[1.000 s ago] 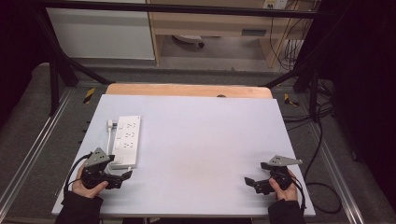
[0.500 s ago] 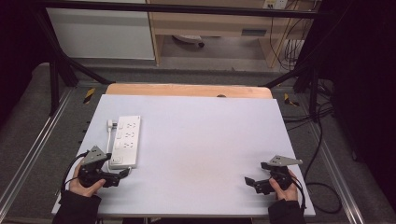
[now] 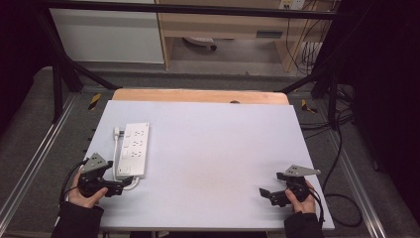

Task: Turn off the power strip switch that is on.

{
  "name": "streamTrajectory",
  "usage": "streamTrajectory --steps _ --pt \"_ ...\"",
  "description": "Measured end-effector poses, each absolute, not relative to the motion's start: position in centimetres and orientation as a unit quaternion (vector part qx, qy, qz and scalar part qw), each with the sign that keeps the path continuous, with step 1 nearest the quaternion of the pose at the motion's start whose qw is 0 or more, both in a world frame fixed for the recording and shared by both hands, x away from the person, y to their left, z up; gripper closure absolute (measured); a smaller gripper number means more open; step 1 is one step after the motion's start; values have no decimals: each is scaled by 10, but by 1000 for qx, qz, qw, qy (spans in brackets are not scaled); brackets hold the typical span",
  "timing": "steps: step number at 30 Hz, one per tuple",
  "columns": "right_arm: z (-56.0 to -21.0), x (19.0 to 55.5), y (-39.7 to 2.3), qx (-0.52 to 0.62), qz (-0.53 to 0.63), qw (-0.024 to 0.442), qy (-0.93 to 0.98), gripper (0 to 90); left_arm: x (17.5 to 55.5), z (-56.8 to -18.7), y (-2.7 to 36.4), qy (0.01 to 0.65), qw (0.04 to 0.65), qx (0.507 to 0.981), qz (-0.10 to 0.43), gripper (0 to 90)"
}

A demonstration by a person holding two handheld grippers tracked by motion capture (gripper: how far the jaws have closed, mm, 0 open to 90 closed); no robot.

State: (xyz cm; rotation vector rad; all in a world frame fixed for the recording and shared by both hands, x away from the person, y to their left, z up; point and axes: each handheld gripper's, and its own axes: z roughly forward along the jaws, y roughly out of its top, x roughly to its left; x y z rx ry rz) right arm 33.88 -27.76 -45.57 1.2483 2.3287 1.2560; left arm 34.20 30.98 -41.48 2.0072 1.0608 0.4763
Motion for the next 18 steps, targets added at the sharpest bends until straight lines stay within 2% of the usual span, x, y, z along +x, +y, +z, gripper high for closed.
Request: streamTrajectory --steps 18 --pt "-455 339 -278 424 426 109 792 7 350 -409 316 436 386 788 198 41"
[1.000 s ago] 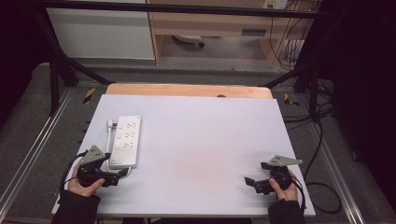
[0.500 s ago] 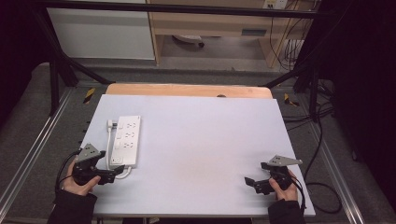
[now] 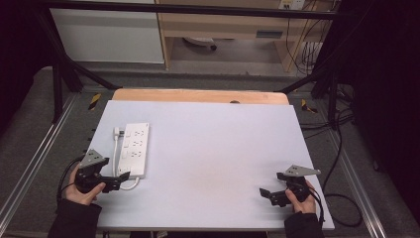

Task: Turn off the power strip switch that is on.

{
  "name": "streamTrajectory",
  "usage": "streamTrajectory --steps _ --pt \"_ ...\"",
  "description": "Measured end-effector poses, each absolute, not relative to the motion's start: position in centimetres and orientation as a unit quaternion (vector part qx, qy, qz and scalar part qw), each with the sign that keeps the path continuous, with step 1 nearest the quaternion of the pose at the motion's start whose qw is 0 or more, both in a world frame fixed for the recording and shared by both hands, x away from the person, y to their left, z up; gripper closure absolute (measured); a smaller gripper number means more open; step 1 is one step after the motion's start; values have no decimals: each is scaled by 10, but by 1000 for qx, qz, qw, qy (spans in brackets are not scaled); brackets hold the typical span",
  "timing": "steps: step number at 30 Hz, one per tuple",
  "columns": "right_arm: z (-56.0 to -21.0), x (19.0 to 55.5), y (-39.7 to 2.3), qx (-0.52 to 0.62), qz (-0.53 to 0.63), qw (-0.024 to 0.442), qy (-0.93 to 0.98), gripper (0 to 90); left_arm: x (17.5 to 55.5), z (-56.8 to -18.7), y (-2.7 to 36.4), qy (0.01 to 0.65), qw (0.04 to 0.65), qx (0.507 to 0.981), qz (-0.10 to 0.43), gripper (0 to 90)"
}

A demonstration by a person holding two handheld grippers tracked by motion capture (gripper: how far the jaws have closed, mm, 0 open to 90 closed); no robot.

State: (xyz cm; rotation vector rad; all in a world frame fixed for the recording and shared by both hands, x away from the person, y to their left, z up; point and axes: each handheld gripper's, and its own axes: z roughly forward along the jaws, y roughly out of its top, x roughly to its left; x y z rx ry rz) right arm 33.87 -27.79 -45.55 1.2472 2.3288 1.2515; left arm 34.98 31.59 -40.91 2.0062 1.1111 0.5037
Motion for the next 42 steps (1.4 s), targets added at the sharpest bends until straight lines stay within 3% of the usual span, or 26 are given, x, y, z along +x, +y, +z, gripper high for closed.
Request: streamTrajectory --steps 42 --pt "-456 339 -277 424 422 109 794 6 392 -397 305 460 354 784 221 76"
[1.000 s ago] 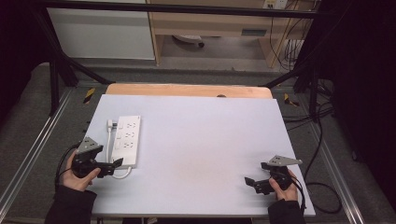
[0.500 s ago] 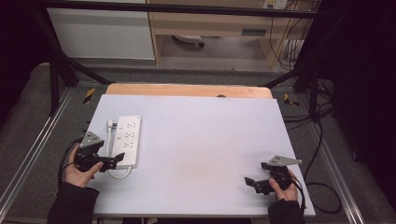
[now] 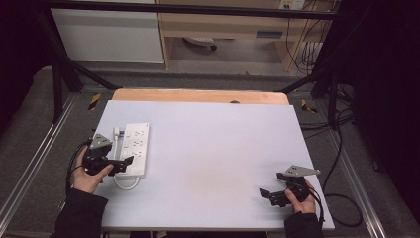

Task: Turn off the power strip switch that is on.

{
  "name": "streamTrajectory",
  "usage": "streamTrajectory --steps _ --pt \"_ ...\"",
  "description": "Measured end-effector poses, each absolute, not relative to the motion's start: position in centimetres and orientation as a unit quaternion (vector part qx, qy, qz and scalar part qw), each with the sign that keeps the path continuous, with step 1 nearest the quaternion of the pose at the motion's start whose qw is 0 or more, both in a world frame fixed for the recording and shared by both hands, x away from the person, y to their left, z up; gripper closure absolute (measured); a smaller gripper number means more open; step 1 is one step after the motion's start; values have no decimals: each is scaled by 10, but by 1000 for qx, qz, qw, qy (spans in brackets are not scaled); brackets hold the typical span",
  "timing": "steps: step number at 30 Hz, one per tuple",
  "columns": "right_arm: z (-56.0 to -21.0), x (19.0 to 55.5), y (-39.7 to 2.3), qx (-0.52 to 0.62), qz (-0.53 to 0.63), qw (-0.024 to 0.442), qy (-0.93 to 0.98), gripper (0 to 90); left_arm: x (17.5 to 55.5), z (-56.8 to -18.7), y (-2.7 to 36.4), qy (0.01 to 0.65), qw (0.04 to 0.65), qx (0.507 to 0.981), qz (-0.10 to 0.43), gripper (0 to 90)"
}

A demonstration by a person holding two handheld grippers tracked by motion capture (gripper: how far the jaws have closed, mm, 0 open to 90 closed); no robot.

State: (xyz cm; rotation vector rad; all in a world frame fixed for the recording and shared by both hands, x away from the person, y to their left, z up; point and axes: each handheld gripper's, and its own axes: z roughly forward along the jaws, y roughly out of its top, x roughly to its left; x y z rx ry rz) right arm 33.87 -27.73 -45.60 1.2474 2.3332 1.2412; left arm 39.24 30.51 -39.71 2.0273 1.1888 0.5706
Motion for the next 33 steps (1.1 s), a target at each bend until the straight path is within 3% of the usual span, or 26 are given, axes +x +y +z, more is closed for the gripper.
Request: streamTrajectory --steps 14,33 --pt "-456 339 -277 426 421 109 794 6 403 -404 303 477 347 777 220 197" --pt "-457 339 -277 425 419 109 795 6 408 -412 309 500 343 763 225 561"
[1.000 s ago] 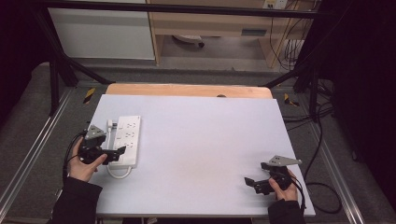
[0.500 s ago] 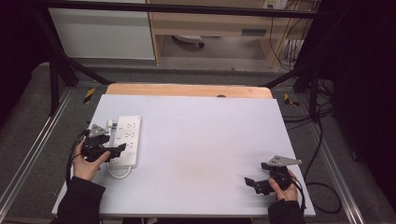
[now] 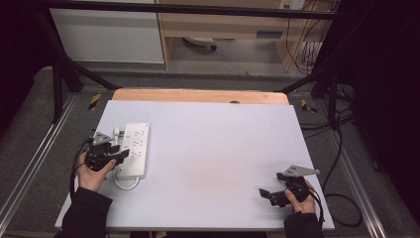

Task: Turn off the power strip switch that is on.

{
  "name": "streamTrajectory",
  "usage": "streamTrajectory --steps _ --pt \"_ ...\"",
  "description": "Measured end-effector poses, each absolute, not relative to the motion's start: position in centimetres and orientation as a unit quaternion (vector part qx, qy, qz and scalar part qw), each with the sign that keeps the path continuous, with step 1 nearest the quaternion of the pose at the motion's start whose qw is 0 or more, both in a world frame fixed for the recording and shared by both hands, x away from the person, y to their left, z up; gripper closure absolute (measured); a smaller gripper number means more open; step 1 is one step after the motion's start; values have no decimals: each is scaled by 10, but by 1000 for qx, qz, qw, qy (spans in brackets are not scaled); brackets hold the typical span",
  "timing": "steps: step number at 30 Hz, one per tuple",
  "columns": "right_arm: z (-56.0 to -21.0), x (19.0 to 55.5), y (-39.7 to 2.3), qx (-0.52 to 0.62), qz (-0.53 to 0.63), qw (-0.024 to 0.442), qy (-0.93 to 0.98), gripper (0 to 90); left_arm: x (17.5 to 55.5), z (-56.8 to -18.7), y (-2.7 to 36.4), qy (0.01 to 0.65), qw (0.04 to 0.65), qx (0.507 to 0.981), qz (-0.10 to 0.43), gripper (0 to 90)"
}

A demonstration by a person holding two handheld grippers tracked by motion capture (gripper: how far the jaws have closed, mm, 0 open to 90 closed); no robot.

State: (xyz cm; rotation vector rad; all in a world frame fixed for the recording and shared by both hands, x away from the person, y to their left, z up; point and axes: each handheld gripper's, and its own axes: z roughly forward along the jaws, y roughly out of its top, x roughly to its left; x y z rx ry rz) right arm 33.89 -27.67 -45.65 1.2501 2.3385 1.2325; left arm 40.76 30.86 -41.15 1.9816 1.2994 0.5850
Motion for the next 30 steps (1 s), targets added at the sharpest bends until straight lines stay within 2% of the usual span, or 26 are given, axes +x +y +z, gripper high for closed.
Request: streamTrajectory --steps 8,22,30 --pt "-457 339 -276 425 418 107 796 6 409 -414 310 502 341 762 226 713" --pt "-457 339 -277 424 419 110 795 6 412 -416 309 506 336 761 228 846" --pt "-457 339 -277 425 419 108 795 6 414 -418 308 505 332 763 230 886"
